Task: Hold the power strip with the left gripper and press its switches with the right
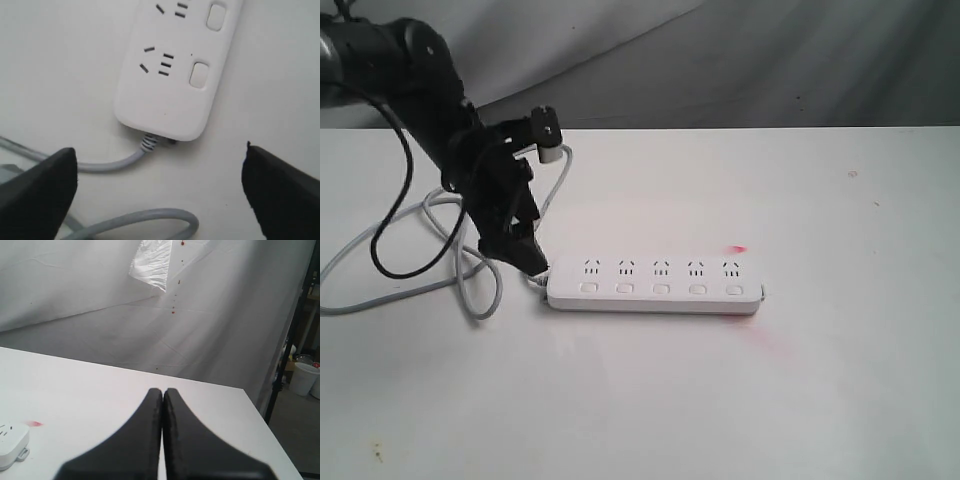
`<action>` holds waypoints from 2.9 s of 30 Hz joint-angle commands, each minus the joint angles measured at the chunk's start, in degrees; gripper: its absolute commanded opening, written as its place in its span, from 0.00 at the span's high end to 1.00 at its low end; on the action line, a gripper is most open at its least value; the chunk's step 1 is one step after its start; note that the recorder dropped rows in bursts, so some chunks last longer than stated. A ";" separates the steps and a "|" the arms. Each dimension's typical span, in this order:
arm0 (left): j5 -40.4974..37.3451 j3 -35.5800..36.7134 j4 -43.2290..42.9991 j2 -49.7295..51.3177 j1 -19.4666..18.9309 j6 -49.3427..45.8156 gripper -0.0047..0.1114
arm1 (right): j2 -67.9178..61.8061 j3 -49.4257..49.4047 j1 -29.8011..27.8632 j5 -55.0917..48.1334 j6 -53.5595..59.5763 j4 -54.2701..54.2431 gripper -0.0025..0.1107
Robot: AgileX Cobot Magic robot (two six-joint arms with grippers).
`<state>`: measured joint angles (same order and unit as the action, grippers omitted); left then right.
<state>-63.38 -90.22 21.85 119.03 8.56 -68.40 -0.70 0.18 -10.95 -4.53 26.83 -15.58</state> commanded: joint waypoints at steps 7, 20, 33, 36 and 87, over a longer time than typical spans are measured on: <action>-6.58 -0.07 -0.05 -15.70 0.02 8.12 0.47 | 0.36 -0.18 -0.39 0.02 -0.34 0.47 0.98; -6.58 -0.07 11.79 -28.52 0.02 11.37 0.95 | 0.36 -0.18 -0.39 0.02 -0.34 0.47 0.98; -6.58 0.06 -0.38 -32.26 -0.64 15.31 0.96 | 0.36 -0.18 -0.39 0.02 -0.34 0.47 0.98; -6.58 0.80 -2.81 -36.73 -0.53 21.69 0.96 | 0.36 -0.18 -0.39 0.02 -0.34 0.47 0.98; 56.27 90.22 -17.95 -113.99 -0.65 57.91 0.96 | 0.36 -0.18 -0.39 0.02 -0.34 0.47 0.98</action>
<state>-6.89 -0.25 3.63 5.42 8.06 -11.16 -0.70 0.18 -10.95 -4.53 26.83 -15.58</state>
